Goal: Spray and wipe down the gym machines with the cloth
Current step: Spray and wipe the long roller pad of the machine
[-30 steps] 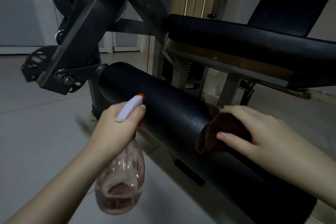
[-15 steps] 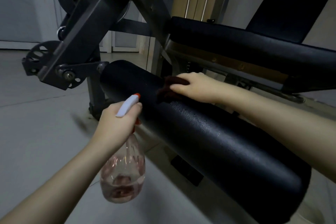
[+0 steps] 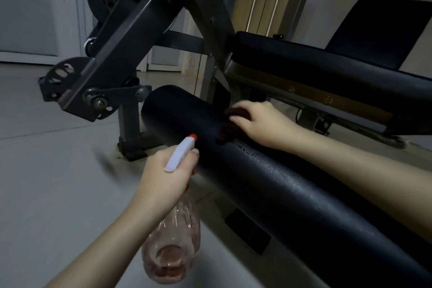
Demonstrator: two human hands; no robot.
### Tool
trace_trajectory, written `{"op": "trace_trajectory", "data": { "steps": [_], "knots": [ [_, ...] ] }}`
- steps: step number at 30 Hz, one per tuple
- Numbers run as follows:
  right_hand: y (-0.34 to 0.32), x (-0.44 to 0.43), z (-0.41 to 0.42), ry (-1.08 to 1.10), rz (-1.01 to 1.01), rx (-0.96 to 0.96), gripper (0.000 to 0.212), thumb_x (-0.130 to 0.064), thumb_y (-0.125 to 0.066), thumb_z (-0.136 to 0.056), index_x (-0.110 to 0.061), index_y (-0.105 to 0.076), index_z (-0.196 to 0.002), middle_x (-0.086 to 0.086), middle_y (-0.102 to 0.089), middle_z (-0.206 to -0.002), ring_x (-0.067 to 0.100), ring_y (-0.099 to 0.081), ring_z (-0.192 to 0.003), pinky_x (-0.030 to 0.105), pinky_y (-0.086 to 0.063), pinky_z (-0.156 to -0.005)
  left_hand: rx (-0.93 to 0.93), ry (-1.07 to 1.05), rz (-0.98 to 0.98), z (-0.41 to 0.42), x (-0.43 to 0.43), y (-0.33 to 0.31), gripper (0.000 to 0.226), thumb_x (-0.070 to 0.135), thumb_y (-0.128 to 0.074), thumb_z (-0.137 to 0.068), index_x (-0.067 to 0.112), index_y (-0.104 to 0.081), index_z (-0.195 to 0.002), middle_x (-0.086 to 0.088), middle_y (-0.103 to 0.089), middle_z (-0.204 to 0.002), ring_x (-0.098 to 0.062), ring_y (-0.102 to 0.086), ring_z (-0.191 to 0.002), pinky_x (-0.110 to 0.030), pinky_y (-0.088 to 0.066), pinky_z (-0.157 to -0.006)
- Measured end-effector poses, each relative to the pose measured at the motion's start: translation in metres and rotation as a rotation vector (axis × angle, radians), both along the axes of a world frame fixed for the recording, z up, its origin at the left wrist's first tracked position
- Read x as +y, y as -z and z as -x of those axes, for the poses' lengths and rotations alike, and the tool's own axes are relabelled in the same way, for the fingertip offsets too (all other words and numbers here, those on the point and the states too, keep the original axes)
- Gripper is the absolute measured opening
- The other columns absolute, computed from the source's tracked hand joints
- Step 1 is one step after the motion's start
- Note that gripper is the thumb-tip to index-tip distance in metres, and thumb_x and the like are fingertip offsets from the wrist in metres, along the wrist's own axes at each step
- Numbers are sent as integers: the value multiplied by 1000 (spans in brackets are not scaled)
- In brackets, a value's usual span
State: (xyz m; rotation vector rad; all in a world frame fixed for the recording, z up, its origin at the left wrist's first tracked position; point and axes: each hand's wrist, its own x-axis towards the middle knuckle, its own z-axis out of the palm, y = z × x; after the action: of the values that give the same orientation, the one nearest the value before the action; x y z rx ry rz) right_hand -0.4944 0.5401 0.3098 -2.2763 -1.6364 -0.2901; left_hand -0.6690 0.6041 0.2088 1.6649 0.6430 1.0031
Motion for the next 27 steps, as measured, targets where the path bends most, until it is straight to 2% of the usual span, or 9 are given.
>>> {"op": "trace_trajectory", "data": {
  "steps": [5, 10, 13, 14, 16, 18, 21, 24, 27],
  "knots": [
    [-3, 74, 2, 58, 58, 102, 40, -43, -45, -96, -14, -58, -120, 9, -62, -112, 21, -59, -95, 28, -47, -81, -28, -13, 4, 0, 6, 0, 34, 28, -56, -91, -5, -62, -86, -26, -59, -76, -15, -48, -55, -32, -39, -58],
    [-12, 4, -4, -20, 180, 79, 32, -43, -50, -93, -22, -59, -116, 1, -65, -100, 13, -60, -85, 21, -44, -73, -68, -29, 42, 0, 23, -10, 29, 33, -56, -91, 8, -64, -77, -22, -66, -82, -20, -55, -60, -34, -43, -62],
    [-11, -17, -1, -29, 166, 117, 32, -44, -51, -91, -26, -57, -116, -5, -64, -95, 8, -62, -84, 20, -48, -75, -103, -54, 58, -2, 33, -14, 24, 43, -59, -85, 33, -59, -63, -10, -70, -81, -28, -62, -67, -34, -46, -65],
    [-9, -11, -2, -27, 145, 108, 32, -44, -51, -91, -25, -57, -117, -6, -63, -94, 7, -61, -83, 19, -48, -73, -108, -62, 62, -4, 36, -14, 25, 43, -60, -84, 36, -58, -60, -9, -70, -80, -29, -63, -70, -33, -46, -65],
    [-4, 11, -2, -12, 92, 71, 32, -41, -51, -92, -22, -58, -117, -2, -63, -96, 11, -62, -85, 21, -49, -72, -101, -73, 47, -6, 38, -12, 26, 40, -62, -85, 37, -57, -59, -9, -69, -77, -25, -63, -69, -29, -46, -63],
    [-1, 41, -3, -3, 23, 61, 32, -39, -52, -93, -17, -60, -116, 2, -63, -98, 17, -63, -89, 25, -49, -74, -102, -77, 38, -7, 39, -10, 22, 45, -57, -77, 39, -59, -56, -2, -68, -73, -14, -62, -64, -27, -46, -63],
    [-1, 98, -6, -7, -23, 123, 34, -36, -50, -95, -12, -59, -117, 8, -63, -107, 22, -62, -94, 29, -50, -78, -108, -68, 51, -9, 42, -9, 20, 48, -52, -74, 45, -62, -57, -4, -70, -80, -24, -65, -69, -33, -49, -63],
    [-4, 146, -5, 48, 12, 191, 42, -42, -44, -97, -9, -55, -121, 13, -60, -118, 26, -59, -101, 30, -45, -80, -107, -73, 42, -9, 43, -9, 20, 47, -52, -75, 47, -62, -58, 5, -70, -83, -18, -65, -68, -30, -47, -64],
    [-8, 144, -2, 107, 130, 167, 49, -48, -40, -96, -11, -53, -126, 12, -57, -119, 27, -57, -102, 28, -42, -79, -99, -68, 30, -10, 45, -6, 31, 37, -59, -89, 39, -60, -58, 0, -70, -78, -7, -59, -64, -28, -46, -63]
  ]
}}
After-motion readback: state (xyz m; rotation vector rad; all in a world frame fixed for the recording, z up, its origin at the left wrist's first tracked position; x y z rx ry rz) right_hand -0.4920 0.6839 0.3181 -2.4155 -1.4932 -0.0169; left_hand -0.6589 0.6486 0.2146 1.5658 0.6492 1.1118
